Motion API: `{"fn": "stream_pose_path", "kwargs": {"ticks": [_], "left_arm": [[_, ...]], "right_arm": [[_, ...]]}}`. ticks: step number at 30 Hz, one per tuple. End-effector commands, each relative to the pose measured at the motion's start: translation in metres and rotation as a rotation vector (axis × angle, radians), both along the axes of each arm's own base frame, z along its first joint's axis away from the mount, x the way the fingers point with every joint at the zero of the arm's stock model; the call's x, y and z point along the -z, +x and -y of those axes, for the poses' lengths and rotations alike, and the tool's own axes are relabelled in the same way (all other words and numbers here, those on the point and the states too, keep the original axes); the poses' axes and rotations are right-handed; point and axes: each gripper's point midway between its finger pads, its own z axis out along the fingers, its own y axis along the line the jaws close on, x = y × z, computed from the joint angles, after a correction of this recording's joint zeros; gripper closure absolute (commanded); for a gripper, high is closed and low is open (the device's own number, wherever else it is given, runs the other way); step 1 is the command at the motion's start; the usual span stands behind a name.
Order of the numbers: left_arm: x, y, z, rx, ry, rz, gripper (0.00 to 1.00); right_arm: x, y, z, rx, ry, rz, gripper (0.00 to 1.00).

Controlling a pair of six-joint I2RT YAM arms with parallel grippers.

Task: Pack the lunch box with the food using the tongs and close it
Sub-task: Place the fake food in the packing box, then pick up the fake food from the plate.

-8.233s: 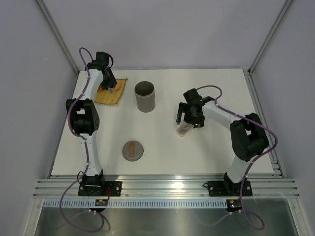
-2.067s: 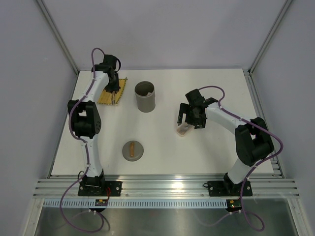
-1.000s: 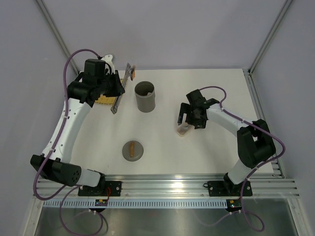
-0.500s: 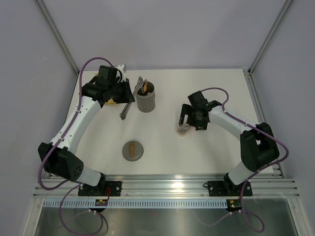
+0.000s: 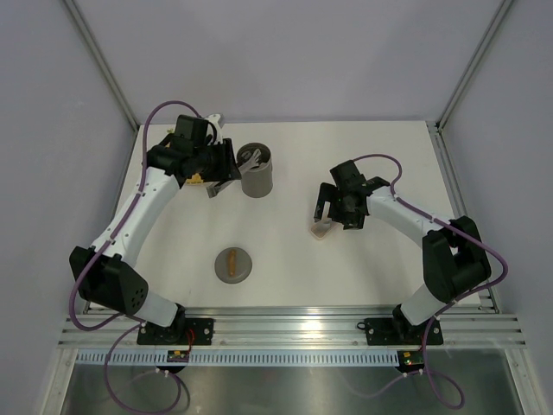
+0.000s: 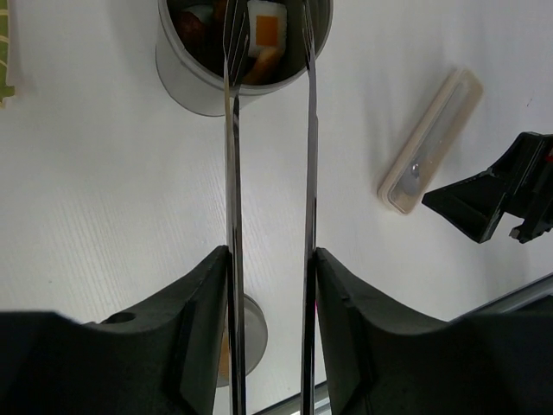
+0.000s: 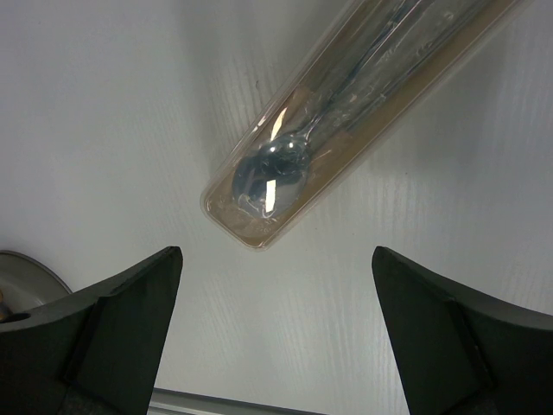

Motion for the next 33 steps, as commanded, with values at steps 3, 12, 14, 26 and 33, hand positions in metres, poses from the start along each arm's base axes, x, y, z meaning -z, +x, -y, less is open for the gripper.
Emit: {"fn": "stream_pose_path", "kwargs": {"ticks": [3, 12, 14, 26, 33], "left_arm": [[-0.029, 0.009, 0.006, 0.016, -0.028, 0.09, 0.58], [-0.075, 0.004, -0.005, -0.01, -0.02, 0.203, 0.86], [-0.085, 0.004, -0.006, -0.01, -0.02, 0.222, 0.87], [-0.072, 0.058, -0.128, -0.377, 0.195, 0.199, 0.67], [-0.036, 0.096, -0.169, -0.535, 0.267, 0.141, 0.55]], "right_arm": [[-0.018, 0.007, -0.006, 0.003, 0.014, 0.054, 0.0], [-0.013, 0.006, -0.005, 0.008, 0.014, 0.045, 0.01], [-0.012, 0.006, -0.005, 0.008, 0.013, 0.044, 0.01], [-0.012, 0.01, -0.01, 0.006, 0.029, 0.05, 0.01], [-0.009, 0.013, -0.014, -0.006, 0.034, 0.04, 0.0]]}}
